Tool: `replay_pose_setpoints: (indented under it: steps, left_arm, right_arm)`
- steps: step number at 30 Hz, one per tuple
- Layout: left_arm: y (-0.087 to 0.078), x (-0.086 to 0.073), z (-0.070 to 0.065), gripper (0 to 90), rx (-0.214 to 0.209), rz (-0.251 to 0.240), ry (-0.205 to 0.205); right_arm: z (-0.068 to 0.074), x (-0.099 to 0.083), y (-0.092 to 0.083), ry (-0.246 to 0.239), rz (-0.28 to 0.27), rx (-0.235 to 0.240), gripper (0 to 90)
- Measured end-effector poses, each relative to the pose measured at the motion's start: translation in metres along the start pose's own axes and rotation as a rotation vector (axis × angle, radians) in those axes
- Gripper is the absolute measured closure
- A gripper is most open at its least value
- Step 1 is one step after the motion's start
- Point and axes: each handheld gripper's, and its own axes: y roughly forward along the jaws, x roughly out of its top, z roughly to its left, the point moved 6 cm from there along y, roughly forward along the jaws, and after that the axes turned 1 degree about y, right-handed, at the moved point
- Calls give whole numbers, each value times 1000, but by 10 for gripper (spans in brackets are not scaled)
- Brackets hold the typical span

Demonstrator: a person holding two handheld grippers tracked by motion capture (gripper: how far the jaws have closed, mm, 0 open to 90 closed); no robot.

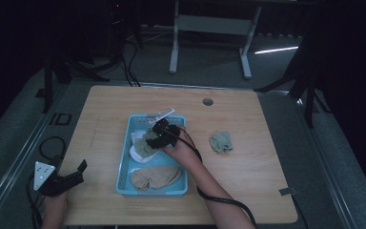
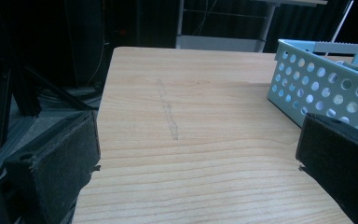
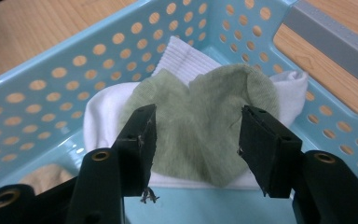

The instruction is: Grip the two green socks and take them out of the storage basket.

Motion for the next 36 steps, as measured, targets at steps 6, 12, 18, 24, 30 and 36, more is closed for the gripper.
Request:
replay_pose_setpoints:
  steps: [6,12,18,24,30,36]
  left_arm:
    - [0,0,0,0,-1,1,0]
    - [0,0,0,0,-2,0,1]
    - [0,0,0,0,-4,-1,-1]
    - [0,0,0,0,-3,0,1]
    - [0,0,0,0,-1,4,4]
    - [0,0,-1,0,0,5,7]
  right_arm:
    - [1,5,15,-4,49,-49,462]
    - [-4,7,29,6,104,-90,488]
    - [-6,5,28,-2,105,-120,848]
    - [-8,4,17,3,75,-114,864]
    - [-5,4,2,4,38,-86,865]
    - [3,8,-19,-34,-3,-84,865]
